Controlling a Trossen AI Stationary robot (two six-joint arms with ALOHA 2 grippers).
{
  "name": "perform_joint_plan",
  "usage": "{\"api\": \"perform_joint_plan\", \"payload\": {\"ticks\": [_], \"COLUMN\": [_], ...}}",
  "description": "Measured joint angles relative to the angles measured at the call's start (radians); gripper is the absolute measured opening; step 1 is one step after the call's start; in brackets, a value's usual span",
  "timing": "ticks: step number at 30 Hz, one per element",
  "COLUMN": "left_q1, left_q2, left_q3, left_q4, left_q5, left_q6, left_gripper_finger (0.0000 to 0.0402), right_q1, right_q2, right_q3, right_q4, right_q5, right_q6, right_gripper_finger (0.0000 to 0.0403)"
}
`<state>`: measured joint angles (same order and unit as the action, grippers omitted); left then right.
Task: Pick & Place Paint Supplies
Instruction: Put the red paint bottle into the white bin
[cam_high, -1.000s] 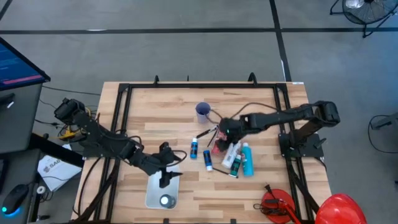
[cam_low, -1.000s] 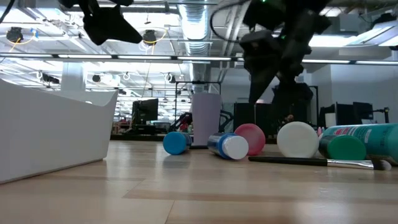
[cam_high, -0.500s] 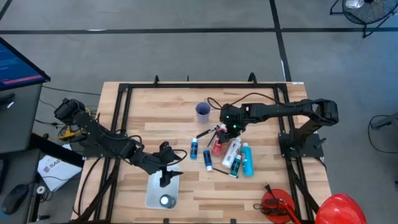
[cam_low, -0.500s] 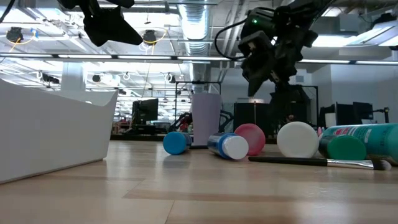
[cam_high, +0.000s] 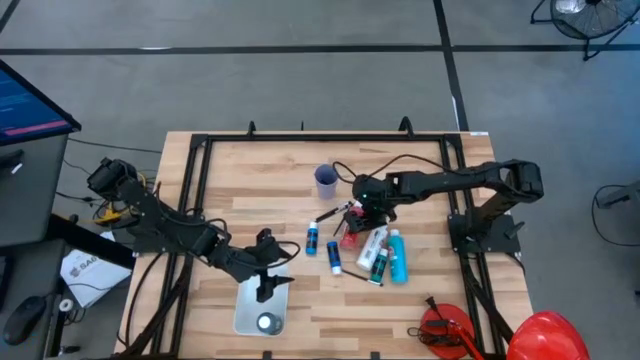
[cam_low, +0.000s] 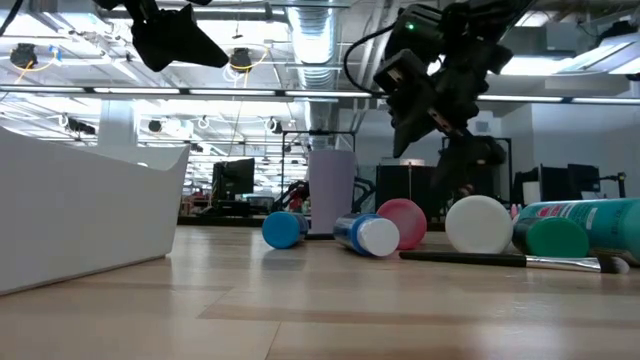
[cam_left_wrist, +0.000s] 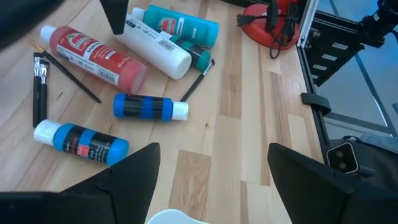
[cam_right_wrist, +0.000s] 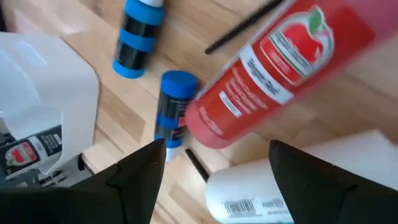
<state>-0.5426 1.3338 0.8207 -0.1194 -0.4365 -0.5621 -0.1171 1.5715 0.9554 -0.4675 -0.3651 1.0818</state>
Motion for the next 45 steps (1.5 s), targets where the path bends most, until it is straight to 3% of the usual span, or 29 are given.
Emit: {"api": "perform_joint_plan", "payload": {"ticks": [7,16,27,37,41,45], "left_q1": [0.010,0.023,0.021,0.020,0.020,0.020], "left_q2": [0.000,0.000,0.000,0.000,0.000,0.000], "left_q3": [0.000,0.001,0.002,0.002,0.002,0.002], "left_q4": [0.004,0.006,0.020,0.022,0.023,0.024], "left_q5": [-0.008,-0.008,-0.008,-0.008,-0.008,-0.008], "left_q6": [0.005,0.015,0.033,0.037,0.039,0.039], "left_gripper_finger": [0.0292,0.0292,0.0292,0.0292,0.0292,0.0292], "right_q1": [-0.001,-0.003,-0.008,0.002,0.001,0.008], "right_q2": [0.049,0.187,0.313,0.278,0.243,0.231], "right_q3": [0.000,0.060,0.159,0.244,0.294,0.348], "right_q4": [-0.008,0.081,-0.021,-0.036,-0.029,-0.016], "right_q5": [0.060,0.034,0.026,0.026,0.029,0.033], "right_q6": [0.053,0.047,0.037,-0.038,-0.192,-0.514], "right_gripper_finger": [0.0274,0.0274,0.0274,0.0274,0.0274,0.0274]}}
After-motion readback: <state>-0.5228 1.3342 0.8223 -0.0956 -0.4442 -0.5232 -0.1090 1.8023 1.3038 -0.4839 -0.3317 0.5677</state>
